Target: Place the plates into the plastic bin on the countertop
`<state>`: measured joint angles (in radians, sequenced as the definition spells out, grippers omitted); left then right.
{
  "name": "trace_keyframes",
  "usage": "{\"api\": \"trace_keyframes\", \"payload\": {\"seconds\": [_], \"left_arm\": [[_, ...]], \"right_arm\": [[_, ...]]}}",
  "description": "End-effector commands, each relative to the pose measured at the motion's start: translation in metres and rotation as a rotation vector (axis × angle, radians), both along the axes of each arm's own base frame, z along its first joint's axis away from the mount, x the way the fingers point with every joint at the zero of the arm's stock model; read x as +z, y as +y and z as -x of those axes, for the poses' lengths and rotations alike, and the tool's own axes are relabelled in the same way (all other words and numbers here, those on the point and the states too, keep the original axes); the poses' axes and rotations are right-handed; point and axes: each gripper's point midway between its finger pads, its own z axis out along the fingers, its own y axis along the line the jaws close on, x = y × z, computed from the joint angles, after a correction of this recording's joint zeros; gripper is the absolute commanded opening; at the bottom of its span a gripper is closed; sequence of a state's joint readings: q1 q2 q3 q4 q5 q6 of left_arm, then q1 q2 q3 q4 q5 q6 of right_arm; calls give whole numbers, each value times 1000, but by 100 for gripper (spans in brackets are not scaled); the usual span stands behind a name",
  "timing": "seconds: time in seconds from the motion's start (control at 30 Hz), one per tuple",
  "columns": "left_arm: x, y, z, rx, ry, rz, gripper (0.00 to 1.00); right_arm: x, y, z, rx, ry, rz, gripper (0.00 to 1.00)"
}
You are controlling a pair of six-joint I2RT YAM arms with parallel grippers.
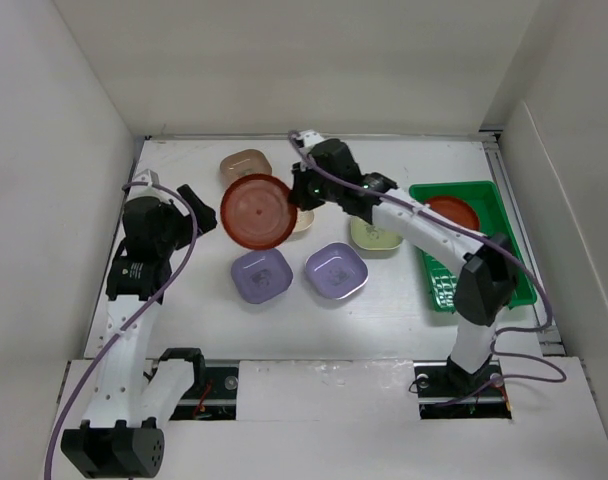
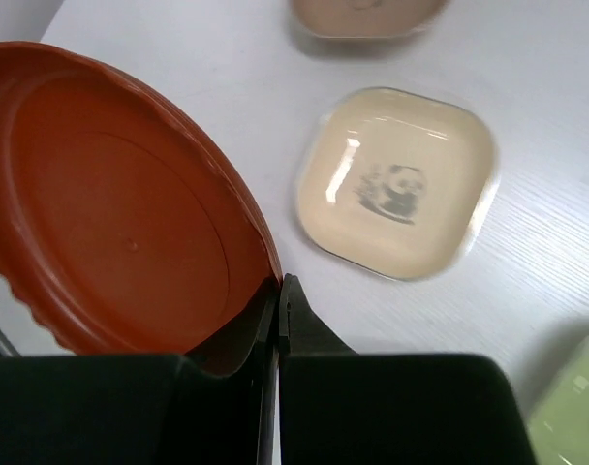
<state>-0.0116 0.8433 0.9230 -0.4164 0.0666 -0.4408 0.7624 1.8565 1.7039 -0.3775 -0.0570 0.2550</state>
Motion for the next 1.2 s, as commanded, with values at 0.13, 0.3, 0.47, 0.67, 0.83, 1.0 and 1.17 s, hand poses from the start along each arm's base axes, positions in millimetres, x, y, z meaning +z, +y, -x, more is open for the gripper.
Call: {"api": "trace_keyframes", "payload": {"seconds": [0.13, 0.3, 0.47, 0.67, 0.83, 1.0, 1.17], "left_arm": [[5, 21, 3, 134, -21, -24, 100], [-1, 25, 2, 158, 12, -29, 100], [4, 23, 2, 150, -6, -24, 100], [1, 18, 1, 117, 4, -18, 100], [1, 18, 1, 117, 4, -18, 100], [1, 18, 1, 117, 4, -18, 100], [1, 18, 1, 117, 4, -18, 100]], "right_arm": [[52, -206, -48, -558, -54, -106, 0], [6, -362, -50, -1004, 37, -74, 0], [-26, -460, -29, -1222, 82, -119, 0], [-52, -499, -21, -1317, 147, -103, 0], [-84, -506, -19, -1311, 217, -103, 3], [-84, -502, -20, -1292, 223, -116, 29], [-60, -491, -16, -1258, 180, -145, 68]]}}
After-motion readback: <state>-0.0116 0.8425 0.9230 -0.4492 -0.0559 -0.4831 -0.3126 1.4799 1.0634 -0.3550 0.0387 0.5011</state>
